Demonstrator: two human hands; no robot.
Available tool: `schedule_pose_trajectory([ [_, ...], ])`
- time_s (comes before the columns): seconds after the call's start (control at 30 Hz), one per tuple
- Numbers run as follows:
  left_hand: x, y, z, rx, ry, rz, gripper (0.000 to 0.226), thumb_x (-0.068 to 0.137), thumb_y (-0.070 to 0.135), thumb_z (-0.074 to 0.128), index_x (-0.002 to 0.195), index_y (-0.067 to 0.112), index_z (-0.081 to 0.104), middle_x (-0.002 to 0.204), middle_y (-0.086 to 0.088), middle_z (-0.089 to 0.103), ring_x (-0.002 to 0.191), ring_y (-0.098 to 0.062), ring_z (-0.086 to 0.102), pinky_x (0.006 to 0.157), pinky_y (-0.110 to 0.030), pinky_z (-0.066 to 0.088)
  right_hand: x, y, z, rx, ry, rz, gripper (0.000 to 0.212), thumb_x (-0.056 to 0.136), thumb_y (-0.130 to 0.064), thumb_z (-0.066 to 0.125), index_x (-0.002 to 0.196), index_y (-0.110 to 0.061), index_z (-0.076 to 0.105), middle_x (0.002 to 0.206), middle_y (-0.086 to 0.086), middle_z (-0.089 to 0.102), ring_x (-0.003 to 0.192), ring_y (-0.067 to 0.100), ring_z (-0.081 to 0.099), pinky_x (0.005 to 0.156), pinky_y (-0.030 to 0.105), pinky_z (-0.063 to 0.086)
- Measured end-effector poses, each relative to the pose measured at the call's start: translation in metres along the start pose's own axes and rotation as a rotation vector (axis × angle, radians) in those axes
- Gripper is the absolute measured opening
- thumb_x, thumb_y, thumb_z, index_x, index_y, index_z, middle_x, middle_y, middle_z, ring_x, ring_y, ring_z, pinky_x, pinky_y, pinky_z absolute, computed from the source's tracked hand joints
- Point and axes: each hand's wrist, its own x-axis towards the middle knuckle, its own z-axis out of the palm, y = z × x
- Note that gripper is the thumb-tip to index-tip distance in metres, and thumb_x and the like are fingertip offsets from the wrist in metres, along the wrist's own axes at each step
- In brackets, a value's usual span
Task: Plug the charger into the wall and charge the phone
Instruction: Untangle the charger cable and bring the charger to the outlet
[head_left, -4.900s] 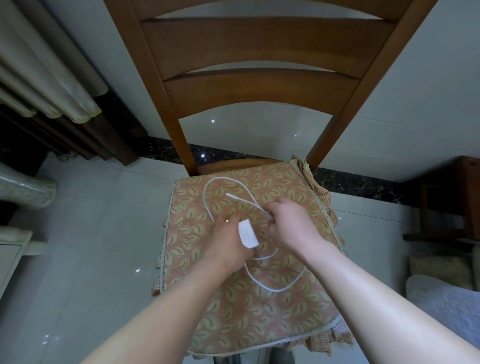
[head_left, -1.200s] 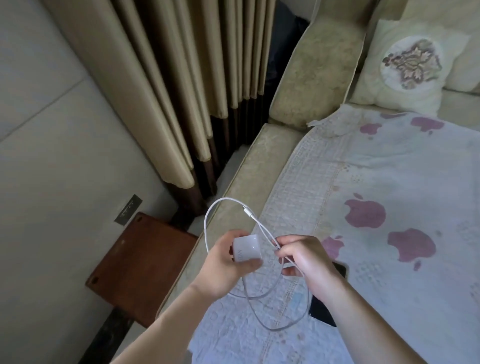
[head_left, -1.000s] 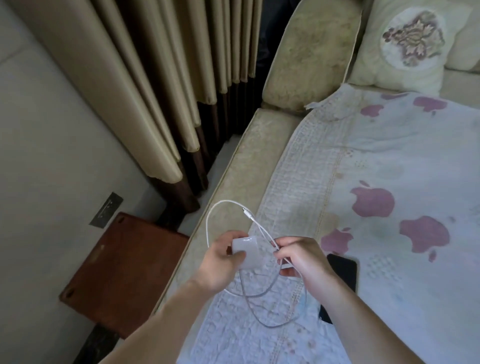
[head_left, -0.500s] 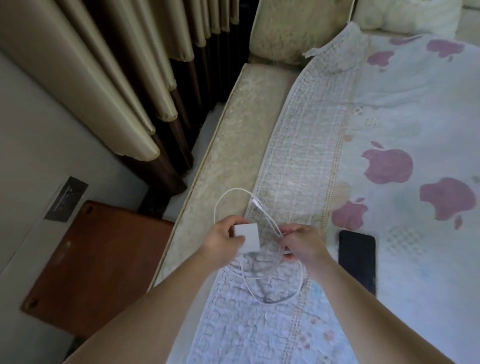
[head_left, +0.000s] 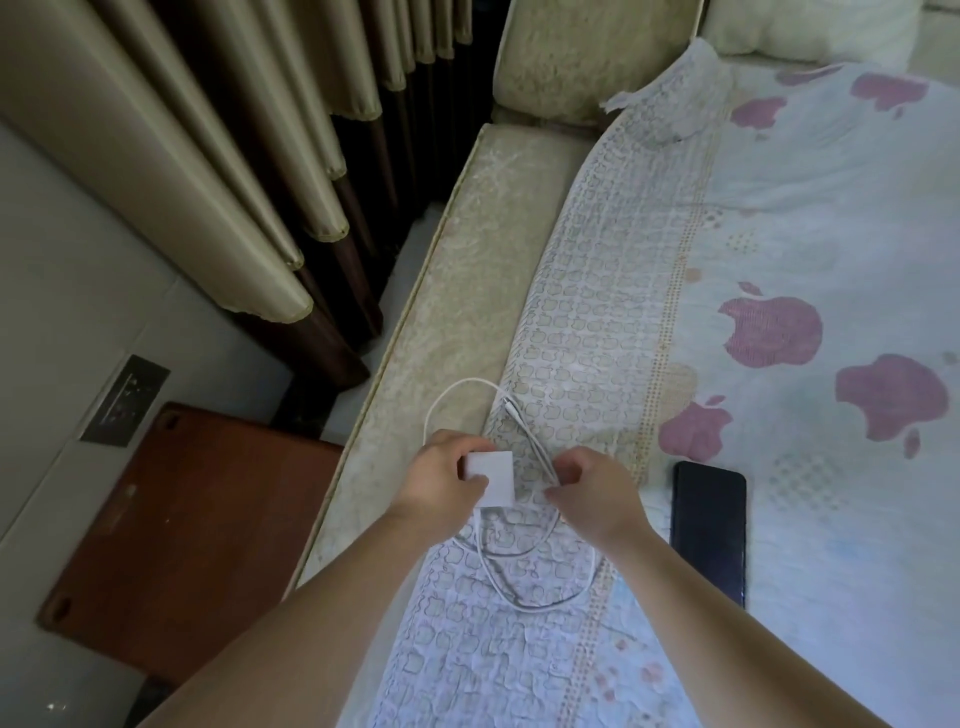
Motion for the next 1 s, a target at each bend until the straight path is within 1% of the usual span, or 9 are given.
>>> schedule_pose_trajectory([
  [0.13, -0.014, 0.004, -0.004, -0.037, 0.103, -0.035, 0.043, 0.087, 0.009, 0.071, 0.122, 0.033, 0.064, 0.119, 0.011, 0.056, 0.098, 0.001, 0.059, 0.06, -0.009, 0.052, -0.013, -0.005, -0.01, -0.038, 0.072, -0.098, 0.024, 0.08, -0.013, 0.074, 0.103, -0.013, 0.071, 0.085, -0.004, 0.063, 0.076, 0.016, 0.063, 0.069, 0.032, 0.052],
  [0.23, -0.031, 0.011, -0.01, -0.213, 0.176, -0.145, 0.03, 0.092, 0.023, 0.068, 0.113, 0.043, 0.061, 0.116, 0.012, 0.061, 0.101, -0.002, 0.061, 0.057, -0.012, 0.051, -0.023, -0.016, -0.016, -0.004, 0.067, -0.129, 0.024, 0.083, -0.02, 0.075, 0.107, -0.019, 0.07, 0.094, -0.011, 0.066, 0.07, -0.001, 0.06, 0.058, 0.017, 0.047],
  [0.33, -0.04, 0.019, -0.015, -0.564, 0.202, -0.352, 0.023, 0.099, 0.025, 0.058, 0.122, 0.021, 0.063, 0.111, 0.001, 0.067, 0.101, -0.016, 0.066, 0.08, -0.025, 0.052, -0.022, -0.033, -0.012, 0.037, -0.054, -0.052, 0.037, 0.086, -0.027, 0.071, 0.121, -0.021, 0.063, 0.101, -0.011, 0.065, 0.058, -0.002, 0.063, 0.043, 0.015, 0.044],
  [0.4, -0.04, 0.026, -0.018, -0.673, 0.178, -0.451, 0.019, 0.103, 0.023, 0.051, 0.113, 0.012, 0.062, 0.107, -0.006, 0.067, 0.103, -0.022, 0.066, 0.089, -0.035, 0.052, -0.018, -0.046, -0.005, 0.082, -0.133, 0.017, 0.042, 0.086, -0.026, 0.07, 0.126, -0.02, 0.059, 0.094, -0.012, 0.064, 0.058, 0.001, 0.065, 0.041, 0.014, 0.045],
  [0.53, -0.036, 0.03, -0.017, -0.68, 0.109, -0.544, 0.03, 0.107, 0.028, 0.042, 0.087, 0.015, 0.061, 0.099, -0.01, 0.069, 0.107, -0.032, 0.065, 0.103, -0.046, 0.048, -0.003, -0.061, 0.014, 0.008, -0.18, 0.031, 0.02, 0.083, -0.027, 0.07, 0.101, -0.025, 0.061, 0.083, -0.011, 0.067, 0.064, 0.006, 0.068, 0.044, 0.018, 0.054],
  [0.63, -0.028, 0.027, -0.012, -0.711, 0.088, -0.544, 0.035, 0.107, 0.022, 0.042, 0.103, 0.0, 0.068, 0.104, -0.02, 0.071, 0.103, -0.036, 0.067, 0.097, -0.045, 0.051, 0.003, -0.061, 0.025, -0.018, -0.136, 0.057, 0.019, 0.077, -0.028, 0.074, 0.085, -0.027, 0.057, 0.074, -0.012, 0.065, 0.058, 0.003, 0.064, 0.042, 0.018, 0.051],
  [0.77, -0.021, 0.019, -0.006, -0.691, 0.096, -0.521, 0.033, 0.103, 0.013, 0.046, 0.106, -0.012, 0.069, 0.088, -0.024, 0.059, 0.076, -0.029, 0.056, 0.074, -0.039, 0.044, 0.001, -0.063, 0.038, 0.022, -0.132, 0.102, 0.052, 0.059, -0.045, 0.086, 0.094, -0.022, 0.056, 0.083, -0.005, 0.07, 0.065, 0.011, 0.07, 0.052, 0.027, 0.055],
  [0.9, -0.023, 0.018, -0.01, -0.713, 0.074, -0.527, 0.03, 0.102, 0.02, 0.049, 0.097, 0.002, 0.072, 0.084, -0.018, 0.061, 0.075, -0.026, 0.056, 0.078, -0.039, 0.044, 0.0, -0.068, 0.046, -0.041, -0.115, 0.121, 0.079, 0.053, -0.054, 0.088, 0.11, -0.013, 0.052, 0.107, 0.008, 0.064, 0.087, 0.026, 0.069, 0.065, 0.035, 0.054],
  [1.0, -0.027, 0.021, -0.015, -0.736, 0.061, -0.514, 0.028, 0.1, 0.016, 0.05, 0.087, 0.01, 0.073, 0.075, -0.01, 0.067, 0.067, -0.02, 0.059, 0.077, -0.039, 0.047, -0.002, -0.07, 0.043, 0.009, -0.123, 0.135, 0.076, 0.052, -0.05, 0.088, 0.109, -0.014, 0.052, 0.103, 0.006, 0.066, 0.083, 0.024, 0.069, 0.061, 0.034, 0.053],
])
